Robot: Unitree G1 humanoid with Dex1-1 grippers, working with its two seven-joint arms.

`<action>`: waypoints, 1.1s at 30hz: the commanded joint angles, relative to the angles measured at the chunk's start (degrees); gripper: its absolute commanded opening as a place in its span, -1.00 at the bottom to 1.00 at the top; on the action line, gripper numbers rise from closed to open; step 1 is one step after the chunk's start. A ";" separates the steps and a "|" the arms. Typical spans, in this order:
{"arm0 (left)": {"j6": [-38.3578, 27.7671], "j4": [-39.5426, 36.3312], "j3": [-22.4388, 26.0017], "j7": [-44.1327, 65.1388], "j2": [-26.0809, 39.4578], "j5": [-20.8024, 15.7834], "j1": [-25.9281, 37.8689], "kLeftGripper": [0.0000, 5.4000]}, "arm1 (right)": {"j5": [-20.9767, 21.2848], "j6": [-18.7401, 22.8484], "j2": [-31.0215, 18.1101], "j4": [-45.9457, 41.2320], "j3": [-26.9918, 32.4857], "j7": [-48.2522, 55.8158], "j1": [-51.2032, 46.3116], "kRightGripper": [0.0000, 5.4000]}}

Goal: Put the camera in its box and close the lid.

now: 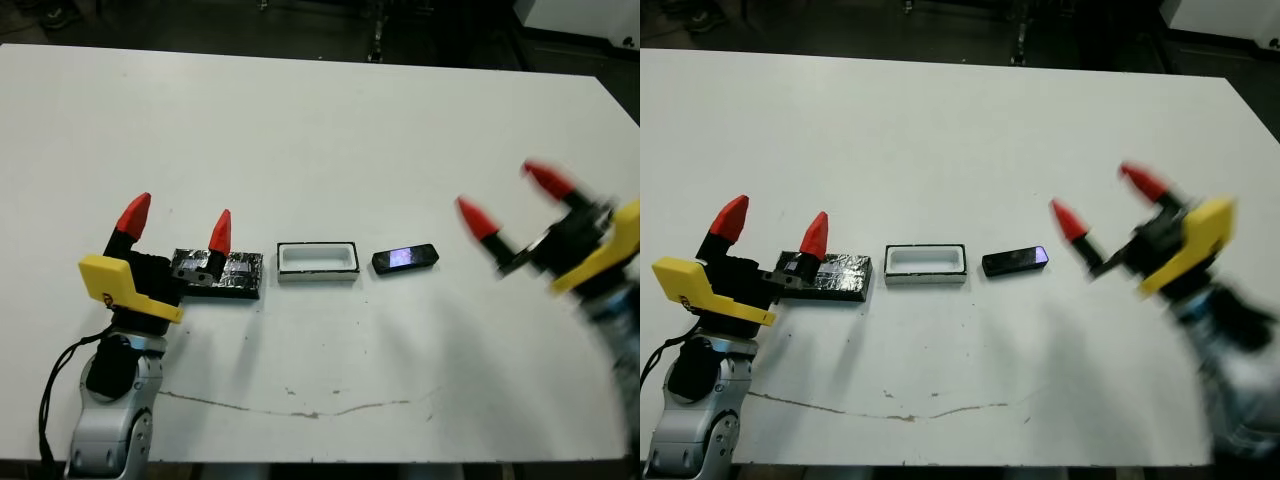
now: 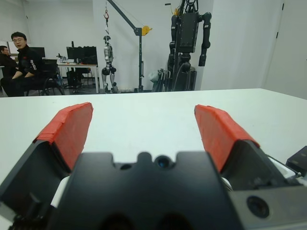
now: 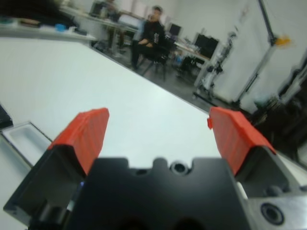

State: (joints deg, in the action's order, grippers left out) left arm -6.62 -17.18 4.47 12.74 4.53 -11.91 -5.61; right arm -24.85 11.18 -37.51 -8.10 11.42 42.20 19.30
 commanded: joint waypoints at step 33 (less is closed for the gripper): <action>1.07 0.04 -0.62 -3.11 -1.19 -0.46 -0.54 1.00 | 27.78 -15.93 4.40 41.55 -35.32 42.76 35.13 1.00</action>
State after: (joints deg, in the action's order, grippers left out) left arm -6.47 -17.22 3.80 9.57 3.29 -11.94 -5.66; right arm 1.93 -3.29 -33.25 31.88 -23.46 84.58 53.50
